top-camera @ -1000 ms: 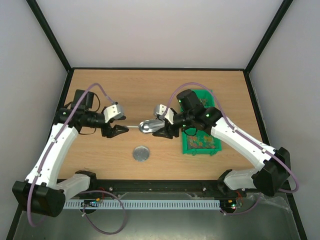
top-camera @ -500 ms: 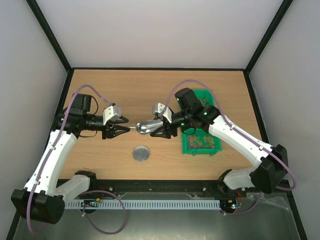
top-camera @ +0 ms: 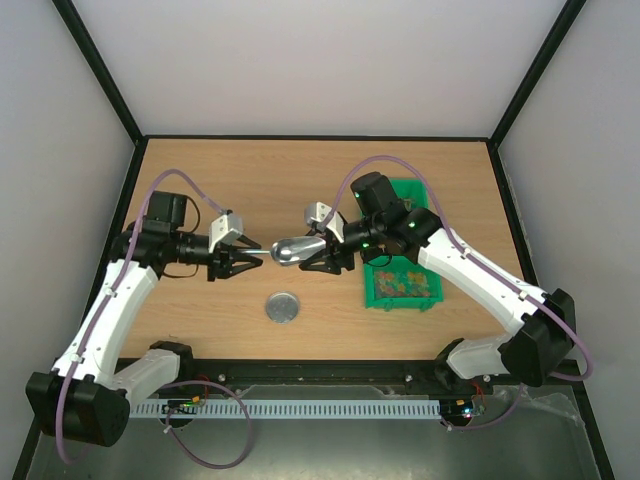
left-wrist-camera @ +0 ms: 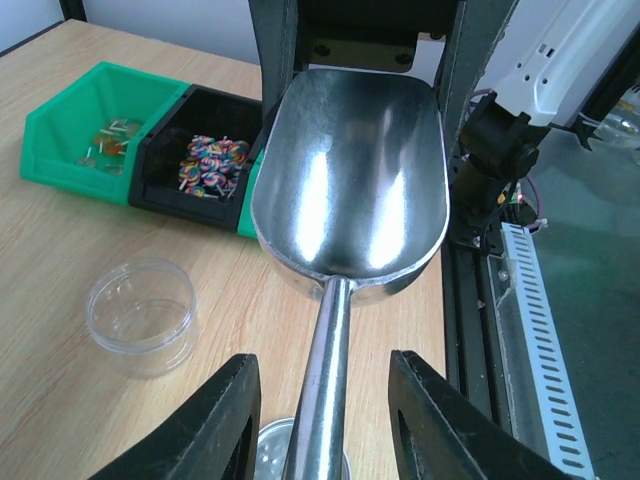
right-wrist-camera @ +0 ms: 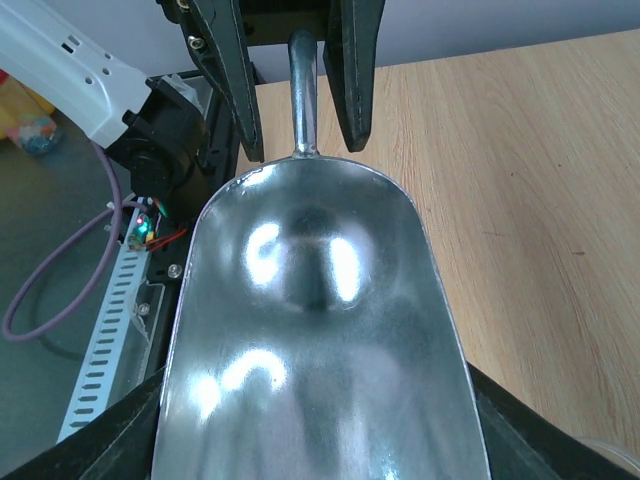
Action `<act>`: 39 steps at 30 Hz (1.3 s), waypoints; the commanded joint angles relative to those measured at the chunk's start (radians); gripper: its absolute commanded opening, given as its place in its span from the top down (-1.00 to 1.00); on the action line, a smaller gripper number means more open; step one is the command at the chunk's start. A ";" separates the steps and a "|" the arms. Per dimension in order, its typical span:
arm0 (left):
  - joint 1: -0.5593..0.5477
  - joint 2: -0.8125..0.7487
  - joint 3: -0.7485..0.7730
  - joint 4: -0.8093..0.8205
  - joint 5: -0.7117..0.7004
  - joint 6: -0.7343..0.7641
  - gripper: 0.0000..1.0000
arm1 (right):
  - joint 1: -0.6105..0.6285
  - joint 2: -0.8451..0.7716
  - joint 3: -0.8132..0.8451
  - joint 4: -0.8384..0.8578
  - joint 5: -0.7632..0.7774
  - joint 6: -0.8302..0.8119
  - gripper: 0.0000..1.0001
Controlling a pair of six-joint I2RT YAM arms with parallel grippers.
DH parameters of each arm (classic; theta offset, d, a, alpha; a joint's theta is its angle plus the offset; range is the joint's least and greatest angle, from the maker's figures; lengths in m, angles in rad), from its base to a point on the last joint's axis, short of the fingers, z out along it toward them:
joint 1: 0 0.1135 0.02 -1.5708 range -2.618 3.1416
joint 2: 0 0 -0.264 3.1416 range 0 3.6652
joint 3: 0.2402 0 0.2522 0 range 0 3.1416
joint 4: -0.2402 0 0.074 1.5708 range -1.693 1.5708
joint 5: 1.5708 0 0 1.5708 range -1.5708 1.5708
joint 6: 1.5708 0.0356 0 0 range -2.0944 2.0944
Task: Pack the candies
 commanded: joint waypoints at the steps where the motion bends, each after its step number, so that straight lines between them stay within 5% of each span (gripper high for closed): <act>1: 0.004 0.003 -0.017 0.017 0.086 0.016 0.25 | -0.004 -0.011 0.026 -0.006 -0.046 -0.004 0.21; 10: 0.003 -0.011 -0.037 0.089 0.107 -0.065 0.29 | -0.006 -0.013 0.019 -0.001 -0.056 -0.005 0.22; 28: -0.020 -0.019 -0.063 0.174 0.102 -0.145 0.79 | -0.006 -0.011 0.016 0.001 -0.052 -0.006 0.20; 31: -0.022 -0.021 -0.059 0.172 0.091 -0.149 0.95 | -0.010 -0.012 0.015 0.015 -0.030 0.021 -0.04; 35: -0.020 -0.021 -0.038 0.118 0.025 -0.112 0.95 | -0.070 -0.013 0.029 0.025 -0.003 0.093 -0.62; 39: -0.018 -0.025 -0.009 0.095 -0.072 -0.106 0.95 | -0.155 -0.045 0.010 0.064 -0.020 0.157 -0.93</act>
